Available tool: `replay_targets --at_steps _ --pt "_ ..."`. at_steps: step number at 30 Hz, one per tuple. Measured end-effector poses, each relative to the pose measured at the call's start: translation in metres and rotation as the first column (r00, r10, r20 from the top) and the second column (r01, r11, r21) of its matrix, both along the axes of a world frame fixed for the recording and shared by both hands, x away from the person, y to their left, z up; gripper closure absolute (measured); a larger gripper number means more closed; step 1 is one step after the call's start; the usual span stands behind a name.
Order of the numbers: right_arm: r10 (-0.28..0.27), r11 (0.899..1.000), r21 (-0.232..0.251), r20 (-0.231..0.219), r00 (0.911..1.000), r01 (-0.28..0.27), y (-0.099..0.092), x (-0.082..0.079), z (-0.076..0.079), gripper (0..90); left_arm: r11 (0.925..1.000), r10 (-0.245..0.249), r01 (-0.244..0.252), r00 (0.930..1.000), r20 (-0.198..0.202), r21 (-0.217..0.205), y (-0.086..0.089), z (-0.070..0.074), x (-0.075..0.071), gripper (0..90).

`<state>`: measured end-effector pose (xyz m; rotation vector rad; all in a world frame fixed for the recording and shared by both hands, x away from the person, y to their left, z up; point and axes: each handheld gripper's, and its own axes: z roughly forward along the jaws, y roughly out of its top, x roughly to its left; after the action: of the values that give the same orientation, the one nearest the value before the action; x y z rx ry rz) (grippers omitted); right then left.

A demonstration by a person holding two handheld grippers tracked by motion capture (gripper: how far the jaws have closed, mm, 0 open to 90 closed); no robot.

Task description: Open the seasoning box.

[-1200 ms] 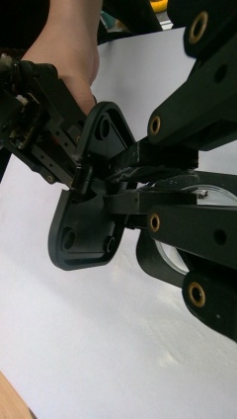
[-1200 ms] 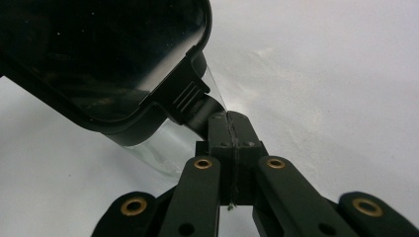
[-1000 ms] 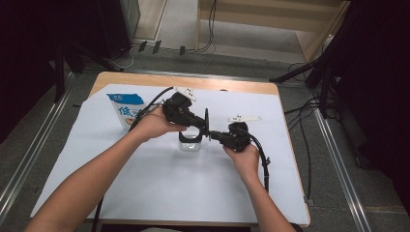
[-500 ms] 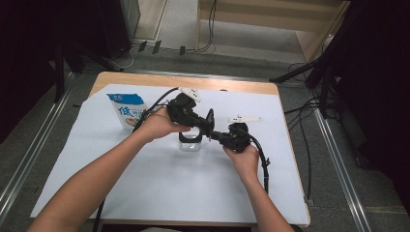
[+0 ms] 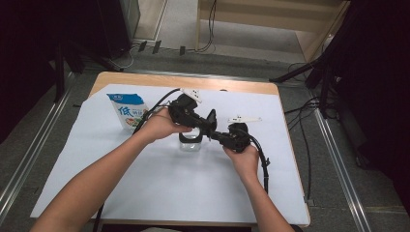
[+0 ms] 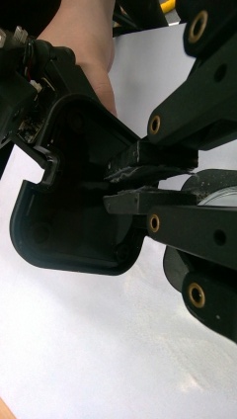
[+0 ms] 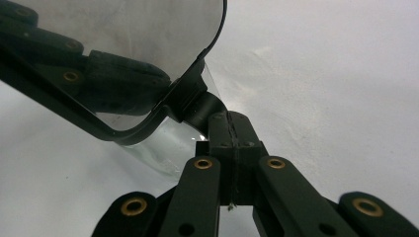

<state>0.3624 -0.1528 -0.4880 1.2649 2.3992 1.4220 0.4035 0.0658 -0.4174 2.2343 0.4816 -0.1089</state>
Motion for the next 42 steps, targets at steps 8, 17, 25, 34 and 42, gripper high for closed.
replay_targets --at_steps 8,17,25,34,42 --pt "0.008 1.000 -0.009 0.005 1.0000 -0.008 -0.003 0.000 0.002 90.0 0.9999 -0.012 0.012 0.9998 -0.015 -0.008 0.009 0.005 -0.001 79.2" --pt "0.025 0.999 -0.029 0.006 0.9997 -0.024 -0.010 -0.015 0.005 77.5 0.9984 0.012 -0.013 0.9998 -0.016 -0.055 0.034 0.012 -0.009 73.1" --pt "0.065 0.997 -0.035 0.037 0.9972 -0.063 -0.004 -0.036 0.007 65.7 0.9977 0.017 -0.017 0.9998 0.002 -0.066 0.055 0.010 -0.016 66.3" --pt "0.101 0.995 -0.027 0.043 0.9940 -0.100 0.013 -0.061 0.015 62.2 0.9977 0.010 -0.013 0.9989 -0.045 -0.066 0.077 -0.002 -0.020 53.5" --pt "0.138 0.990 -0.041 0.060 0.9887 -0.135 0.033 -0.071 0.015 61.0 0.9947 0.036 -0.038 0.9989 -0.029 -0.095 0.102 -0.006 -0.031 47.8"
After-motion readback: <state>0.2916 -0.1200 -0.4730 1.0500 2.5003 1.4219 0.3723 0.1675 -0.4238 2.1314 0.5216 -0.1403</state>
